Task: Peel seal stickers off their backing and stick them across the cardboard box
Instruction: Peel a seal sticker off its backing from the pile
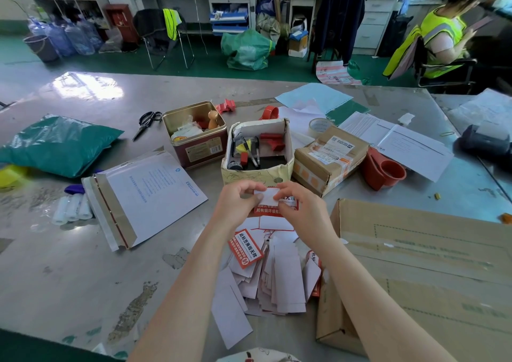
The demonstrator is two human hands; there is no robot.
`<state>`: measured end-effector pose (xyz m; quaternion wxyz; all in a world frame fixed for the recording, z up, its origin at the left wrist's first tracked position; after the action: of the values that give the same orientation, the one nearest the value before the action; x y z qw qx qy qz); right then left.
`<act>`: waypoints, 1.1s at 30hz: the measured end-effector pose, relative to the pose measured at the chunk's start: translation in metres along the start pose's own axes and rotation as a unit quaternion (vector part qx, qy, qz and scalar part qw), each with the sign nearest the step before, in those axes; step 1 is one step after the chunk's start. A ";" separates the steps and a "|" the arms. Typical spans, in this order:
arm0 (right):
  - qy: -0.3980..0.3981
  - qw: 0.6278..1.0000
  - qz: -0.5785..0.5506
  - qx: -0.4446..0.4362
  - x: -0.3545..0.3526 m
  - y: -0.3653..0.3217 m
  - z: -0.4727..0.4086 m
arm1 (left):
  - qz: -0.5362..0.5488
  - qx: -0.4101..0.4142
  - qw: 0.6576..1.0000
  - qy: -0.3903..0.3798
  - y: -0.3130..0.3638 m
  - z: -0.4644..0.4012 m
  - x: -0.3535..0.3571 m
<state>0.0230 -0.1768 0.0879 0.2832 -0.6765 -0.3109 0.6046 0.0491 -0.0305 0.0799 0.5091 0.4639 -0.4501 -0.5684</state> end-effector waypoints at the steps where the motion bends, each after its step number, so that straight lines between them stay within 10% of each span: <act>1: 0.001 1.000 0.006 0.001 0.000 0.000 0.000 | -0.002 0.000 1.000 0.000 0.000 0.000 0.000; 33: 0.042 0.999 0.011 -0.013 -0.004 -0.002 -0.002 | 0.022 -0.069 0.995 0.070 -0.030 -0.002 -0.018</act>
<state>0.0246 -0.1786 0.0922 0.2806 -0.7084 -0.2990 0.5745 0.0473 -0.0109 0.0514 0.5826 0.4562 -0.3835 -0.5526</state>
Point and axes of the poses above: each hand's wrist, its own z-axis away from the middle knuckle, its own x-axis out of the palm, y = z × x, the point moved 6 cm from there along -z, towards the middle knuckle, and after that the axes turned 10 degrees about z, right-handed, at the moved point
